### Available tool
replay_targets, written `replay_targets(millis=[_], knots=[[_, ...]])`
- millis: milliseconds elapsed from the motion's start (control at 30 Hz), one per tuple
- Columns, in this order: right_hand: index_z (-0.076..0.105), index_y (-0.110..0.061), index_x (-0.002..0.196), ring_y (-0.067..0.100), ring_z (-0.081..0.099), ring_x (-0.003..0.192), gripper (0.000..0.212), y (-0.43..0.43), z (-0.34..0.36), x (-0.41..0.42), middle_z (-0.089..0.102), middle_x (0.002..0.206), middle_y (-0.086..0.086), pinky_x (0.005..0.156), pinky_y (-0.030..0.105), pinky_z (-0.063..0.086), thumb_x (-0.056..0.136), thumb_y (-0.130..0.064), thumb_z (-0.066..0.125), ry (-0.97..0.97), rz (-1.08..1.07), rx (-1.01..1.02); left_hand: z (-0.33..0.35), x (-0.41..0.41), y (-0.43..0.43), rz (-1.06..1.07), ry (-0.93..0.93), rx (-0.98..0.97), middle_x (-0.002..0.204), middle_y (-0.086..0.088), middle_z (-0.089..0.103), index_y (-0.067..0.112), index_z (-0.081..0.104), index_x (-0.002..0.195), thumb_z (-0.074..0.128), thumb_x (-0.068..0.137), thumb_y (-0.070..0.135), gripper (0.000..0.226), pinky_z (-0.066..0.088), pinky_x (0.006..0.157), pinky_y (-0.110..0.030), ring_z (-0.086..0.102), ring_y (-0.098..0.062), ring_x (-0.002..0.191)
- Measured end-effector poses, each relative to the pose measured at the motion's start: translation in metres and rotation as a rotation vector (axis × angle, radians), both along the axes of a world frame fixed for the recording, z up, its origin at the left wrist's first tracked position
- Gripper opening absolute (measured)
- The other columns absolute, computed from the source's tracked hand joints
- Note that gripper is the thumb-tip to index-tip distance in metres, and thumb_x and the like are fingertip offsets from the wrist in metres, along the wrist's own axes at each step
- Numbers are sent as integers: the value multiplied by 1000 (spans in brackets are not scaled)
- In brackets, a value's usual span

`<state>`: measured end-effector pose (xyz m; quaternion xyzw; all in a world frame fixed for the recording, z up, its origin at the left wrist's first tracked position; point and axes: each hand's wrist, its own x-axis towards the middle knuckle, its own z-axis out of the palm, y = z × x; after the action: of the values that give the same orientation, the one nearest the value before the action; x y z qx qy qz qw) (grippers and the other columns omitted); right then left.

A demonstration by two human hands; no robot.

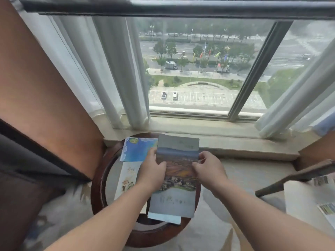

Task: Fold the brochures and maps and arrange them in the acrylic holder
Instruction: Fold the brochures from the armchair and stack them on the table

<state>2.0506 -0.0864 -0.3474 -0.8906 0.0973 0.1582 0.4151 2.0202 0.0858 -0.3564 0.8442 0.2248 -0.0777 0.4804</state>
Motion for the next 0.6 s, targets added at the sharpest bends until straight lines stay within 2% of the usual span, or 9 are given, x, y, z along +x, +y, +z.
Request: replay_targets(millis=[67, 233, 333, 467, 600], knots=[[58, -23, 103, 23, 63, 88, 12, 7, -39, 2, 66, 98, 0, 80, 39, 53, 90, -24, 58, 57, 13, -34, -38, 0, 5, -10, 80, 92, 106, 1, 62, 32, 31, 140, 50, 93, 24, 51, 42, 63, -32, 60, -23, 82], [49, -27, 125, 14, 58, 77, 34, 23, -124, -4, 63, 93, -3, 66, 34, 47, 93, -18, 54, 171, 41, -81, -118, -6, 13, -61, 223, 300, 91, 5, 54, 29, 30, 139, 50, 94, 27, 49, 49, 71, -37, 55, -23, 81], [40, -29, 136, 16, 59, 82, 47, 29, -158, -2, 63, 96, -4, 70, 36, 50, 93, -14, 52, 198, 73, -107, -151, 0, 16, -103, 259, 389, 90, 2, 58, 25, 33, 138, 50, 94, 29, 47, 51, 69, -38, 57, -24, 81], [40, -25, 134, 21, 62, 85, 46, 34, -188, 6, 64, 99, 0, 72, 38, 53, 92, -13, 53, 206, 99, -152, -180, 14, 16, -174, 243, 485, 105, -4, 61, 19, 34, 139, 48, 95, 28, 47, 51, 72, -39, 59, -27, 90], [47, -23, 128, 22, 61, 85, 39, 36, -207, 13, 65, 105, 0, 68, 34, 48, 91, -10, 54, 190, 99, -207, -198, 23, 13, -227, 244, 548, 110, -7, 55, 15, 40, 130, 47, 95, 23, 37, 45, 68, -38, 56, -27, 91]])
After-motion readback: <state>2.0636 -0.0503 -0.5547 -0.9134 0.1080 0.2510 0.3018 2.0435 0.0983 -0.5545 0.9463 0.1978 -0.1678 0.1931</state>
